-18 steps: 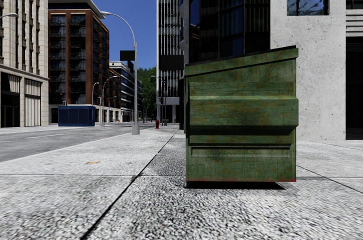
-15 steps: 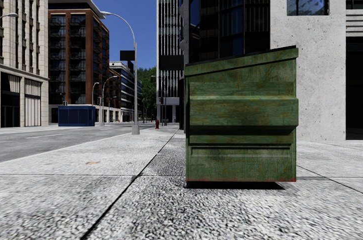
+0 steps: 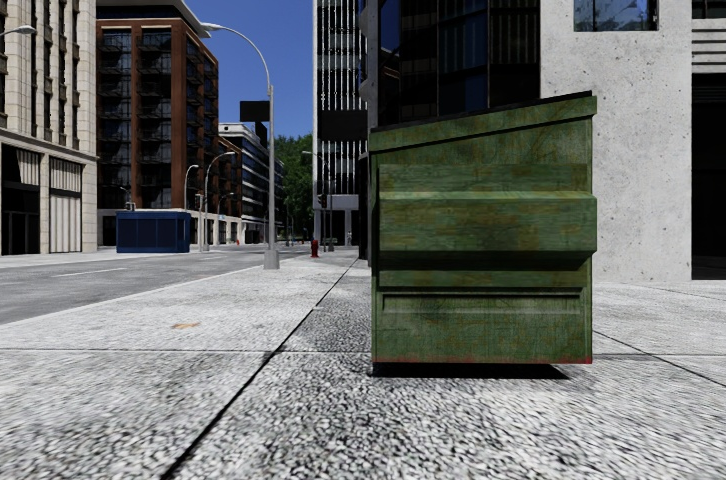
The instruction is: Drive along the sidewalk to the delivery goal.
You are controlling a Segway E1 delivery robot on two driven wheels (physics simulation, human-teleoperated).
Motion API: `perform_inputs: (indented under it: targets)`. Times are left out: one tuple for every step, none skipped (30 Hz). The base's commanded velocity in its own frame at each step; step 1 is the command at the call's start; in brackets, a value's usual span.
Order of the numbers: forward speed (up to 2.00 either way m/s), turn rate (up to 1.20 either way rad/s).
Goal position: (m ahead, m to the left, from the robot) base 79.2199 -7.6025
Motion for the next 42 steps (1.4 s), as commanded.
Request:
perform_inputs:
  targets:
    - [0.00, 0.00]
    - [0.00, 0.00]
    - [0.00, 0.00]
    - [0.00, 0.00]
    - [0.00, 0.00]
    - [0.00, 0.00]
    - [0.00, 0.00]
    - [0.00, 0.00]
    - [0.00, 0.00]
    - [0.00, 0.00]
    - [0.00, 0.00]
    - [0.00, 0.00]
    - [0.00, -0.11]
    - [0.04, -0.24]
    - [0.10, -0.29]
    - [0.42, -0.30]
    - [0.44, -0.30]
    - [0.45, -0.35]
    - [0.45, -0.35]
    - [0.45, -0.41]
    - [0.45, -0.44]
    - [0.45, -0.49]
    - [0.45, -0.53]
    - [0.45, -0.55]
    - [0.46, -0.56]
    - [0.51, -0.56]
    - [0.51, -0.56]
    - [0.55, -0.56]
    - [0.56, -0.56]
    - [0.57, -0.56]
    - [0.57, -0.59]
    - [0.58, -0.59]
    - [0.58, -0.60]
    - [0.58, -0.60]
    - [0.59, -0.60]
    - [0.62, -0.60]
    - [0.62, -0.60]
    - [0.65, -0.60]
    - [0.66, -0.60]
    - [0.67, -0.60]
    - [0.67, -0.61]
    - [0.67, -0.61]
